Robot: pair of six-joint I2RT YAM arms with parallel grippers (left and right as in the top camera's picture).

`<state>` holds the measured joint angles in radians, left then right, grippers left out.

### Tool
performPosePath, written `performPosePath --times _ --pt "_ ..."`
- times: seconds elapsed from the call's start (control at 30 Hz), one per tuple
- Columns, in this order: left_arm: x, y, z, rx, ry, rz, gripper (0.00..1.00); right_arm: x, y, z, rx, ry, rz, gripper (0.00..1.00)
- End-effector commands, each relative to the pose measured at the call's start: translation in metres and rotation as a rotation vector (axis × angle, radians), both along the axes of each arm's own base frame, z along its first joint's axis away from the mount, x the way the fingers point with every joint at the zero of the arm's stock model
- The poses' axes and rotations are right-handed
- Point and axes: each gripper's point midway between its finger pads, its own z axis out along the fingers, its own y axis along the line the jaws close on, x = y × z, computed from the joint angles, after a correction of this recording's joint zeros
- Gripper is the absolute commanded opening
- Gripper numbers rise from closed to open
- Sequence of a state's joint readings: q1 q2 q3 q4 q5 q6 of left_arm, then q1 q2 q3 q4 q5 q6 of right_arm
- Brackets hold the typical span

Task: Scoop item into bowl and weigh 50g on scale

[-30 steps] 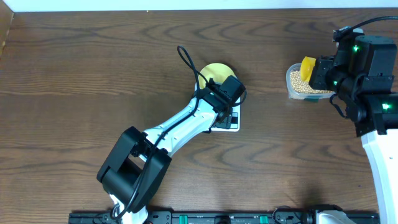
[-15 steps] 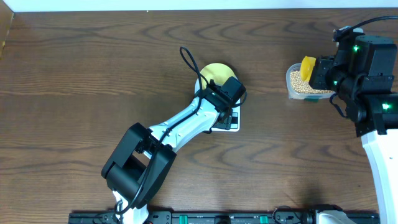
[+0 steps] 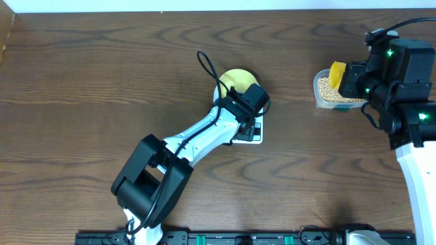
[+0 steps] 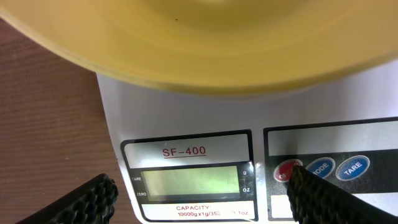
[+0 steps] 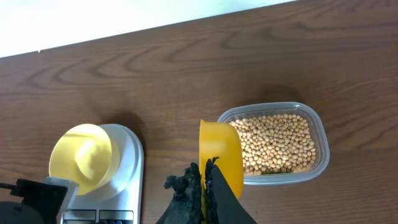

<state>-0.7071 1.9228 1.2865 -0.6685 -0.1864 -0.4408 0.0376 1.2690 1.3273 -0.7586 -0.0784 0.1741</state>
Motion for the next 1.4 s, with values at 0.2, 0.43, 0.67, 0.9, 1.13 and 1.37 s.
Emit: performPosePath --times 0.2,0.43,0.67,0.9,1.13,1.37 --pt "0.0001 0.0055 -0.0081 0.031 0.007 -0.006 0.90 0.0022 0.0067 0.0091 -0.006 -0.026 0.026 0.01" --pt "-0.0001 0.0057 -0.0083 0.032 0.007 -0.006 0.89 0.0021 0.0067 0.0089 -0.006 -0.025 0.026 0.01" --pt "-0.0008 0.0063 -0.0114 0.030 0.005 -0.006 0.90 0.0021 0.0067 0.0089 -0.006 -0.025 0.026 0.01" --pt "-0.0013 0.0067 -0.0119 0.032 0.007 -0.006 0.90 0.0021 0.0067 0.0089 -0.006 -0.025 0.026 0.01" --pt "0.0004 0.0092 -0.0112 0.046 -0.004 -0.003 0.89 0.0021 0.0067 0.0089 -0.006 -0.025 0.026 0.01" --pt "0.0002 0.0094 -0.0137 0.043 -0.007 -0.003 0.89 0.0021 0.0067 0.0089 -0.006 -0.025 0.026 0.01"
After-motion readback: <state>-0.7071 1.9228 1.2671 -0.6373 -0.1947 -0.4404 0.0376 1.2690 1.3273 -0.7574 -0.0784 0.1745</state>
